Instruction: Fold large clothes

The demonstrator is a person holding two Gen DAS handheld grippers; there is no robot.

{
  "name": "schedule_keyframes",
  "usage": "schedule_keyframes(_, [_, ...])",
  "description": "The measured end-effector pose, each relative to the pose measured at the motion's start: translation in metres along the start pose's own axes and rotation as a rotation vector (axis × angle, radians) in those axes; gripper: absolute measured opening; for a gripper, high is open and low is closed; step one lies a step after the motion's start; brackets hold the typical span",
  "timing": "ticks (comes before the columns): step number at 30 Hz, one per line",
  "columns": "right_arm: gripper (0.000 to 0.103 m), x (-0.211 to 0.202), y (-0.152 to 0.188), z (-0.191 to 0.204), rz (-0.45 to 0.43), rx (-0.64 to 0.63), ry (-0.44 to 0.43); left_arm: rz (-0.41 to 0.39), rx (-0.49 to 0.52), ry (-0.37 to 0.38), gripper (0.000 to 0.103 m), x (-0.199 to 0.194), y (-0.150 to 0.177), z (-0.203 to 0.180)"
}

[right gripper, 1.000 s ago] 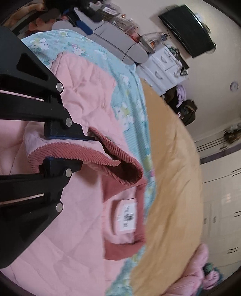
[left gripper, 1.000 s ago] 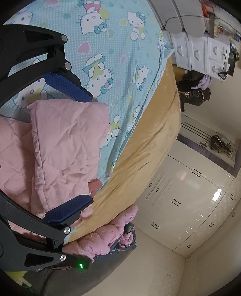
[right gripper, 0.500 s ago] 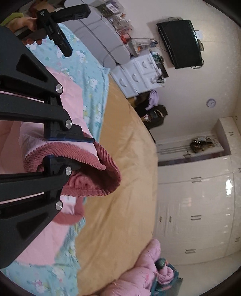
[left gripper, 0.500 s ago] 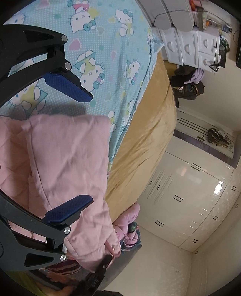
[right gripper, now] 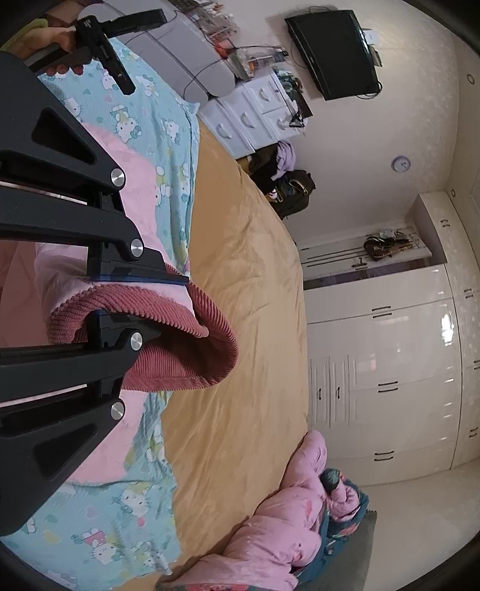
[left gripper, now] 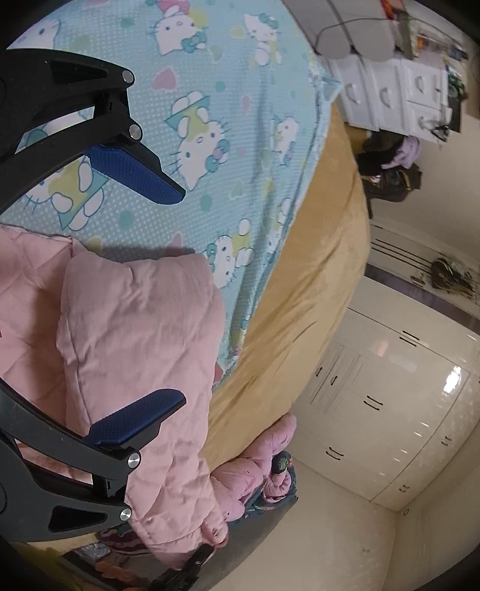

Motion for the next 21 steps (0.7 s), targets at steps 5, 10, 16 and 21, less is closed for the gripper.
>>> schedule_keyframes(5, [0.008,-0.008,0.008,-0.027,-0.007,0.025,0.008,0.010,-0.033,-0.040,0.094,0.011,0.004,0.009])
schedule_keyframes(10, [0.008,-0.005,0.026,-0.051,0.019,0.048,0.006,0.052,-0.019,-0.050,0.094,0.030,0.015,0.002])
schedule_keyframes(16, [0.008,0.007,0.057,-0.073,0.070,0.082,-0.007,0.083,0.059,-0.043,0.094,0.047,0.029,-0.019])
schedule_keyframes(21, [0.008,0.013,0.082,-0.088,0.098,0.122,-0.010,0.103,0.142,0.011,0.094,0.055,0.041,-0.045])
Point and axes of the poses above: each gripper's, at about its wrist camera, not at the fingertips, and x roughly the way its jaws point, z to its left, y to its underside, the point moved 5 cm from there along x, roughly the way its jaws point, and after that the axes turned 4 degrees about y, right-handed, at the moved point
